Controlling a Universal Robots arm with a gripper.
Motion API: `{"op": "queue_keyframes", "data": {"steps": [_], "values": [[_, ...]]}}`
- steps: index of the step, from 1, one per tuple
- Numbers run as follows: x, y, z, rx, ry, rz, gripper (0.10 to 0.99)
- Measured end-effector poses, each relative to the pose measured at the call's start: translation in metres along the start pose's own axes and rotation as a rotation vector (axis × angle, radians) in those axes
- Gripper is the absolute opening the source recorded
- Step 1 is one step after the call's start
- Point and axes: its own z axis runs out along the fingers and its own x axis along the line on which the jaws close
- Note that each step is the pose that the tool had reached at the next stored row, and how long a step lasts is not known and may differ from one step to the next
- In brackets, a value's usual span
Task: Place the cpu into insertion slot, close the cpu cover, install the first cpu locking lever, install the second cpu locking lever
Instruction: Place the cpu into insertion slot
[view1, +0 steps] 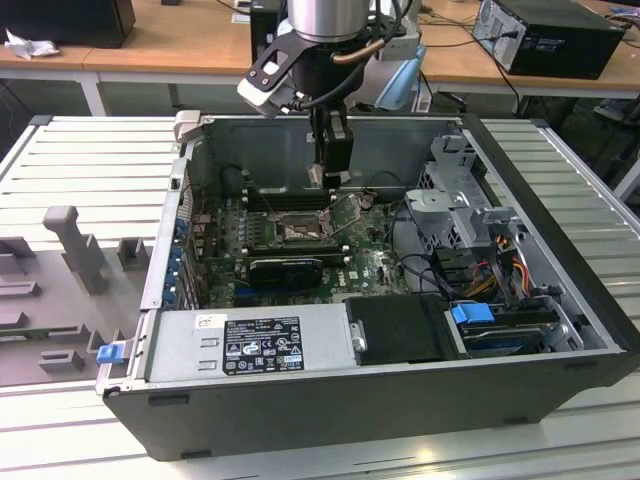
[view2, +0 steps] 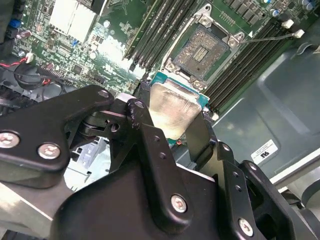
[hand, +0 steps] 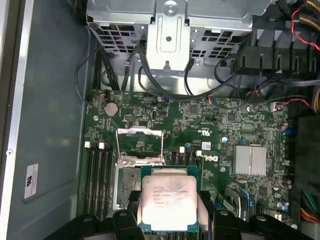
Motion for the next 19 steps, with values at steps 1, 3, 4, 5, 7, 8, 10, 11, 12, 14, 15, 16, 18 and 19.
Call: {"op": "queue_keyframes", "data": {"steps": [1, 3, 4, 5, 7, 8, 10, 11, 12, 14, 15, 16, 18, 19], "values": [[0.0, -0.0003, 0.0015, 0.0, 0.0001, 0.0, 0.529], [0.0, -0.001, 0.0045, 0.0, 0.0, 0.0, 0.529], [0.0, -0.0014, 0.0062, 0.0, 0.0001, 0.0, 0.529], [-0.0001, -0.0021, 0.0084, 0.0, 0.0001, 0.0, 0.529], [-0.0001, -0.0025, 0.0099, 0.0, 0.0001, 0.0, 0.529], [-0.0001, -0.0028, 0.0115, 0.0, 0.0001, 0.0, 0.529], [-0.0002, -0.0033, 0.0155, 0.001, 0.0, 0.0, 0.529], [0.0001, -0.0037, 0.0199, 0.002, 0.0001, 0.0, 0.529], [0.0007, -0.0042, 0.0248, 0.005, 0.0004, 0.0, 0.529], [0.0013, -0.0047, 0.0277, 0.006, 0.0003, 0.001, 0.529], [0.0015, -0.0051, 0.0297, 0.006, -0.0003, 0.009, 0.529], [0.0015, -0.0051, 0.0303, 0.006, -0.001, 0.016, 0.529], [0.0015, -0.0056, 0.0349, 0.007, -0.0012, 0.019, 0.529], [0.0015, -0.0057, 0.0367, 0.007, -0.002, 0.019, 0.529]]}}
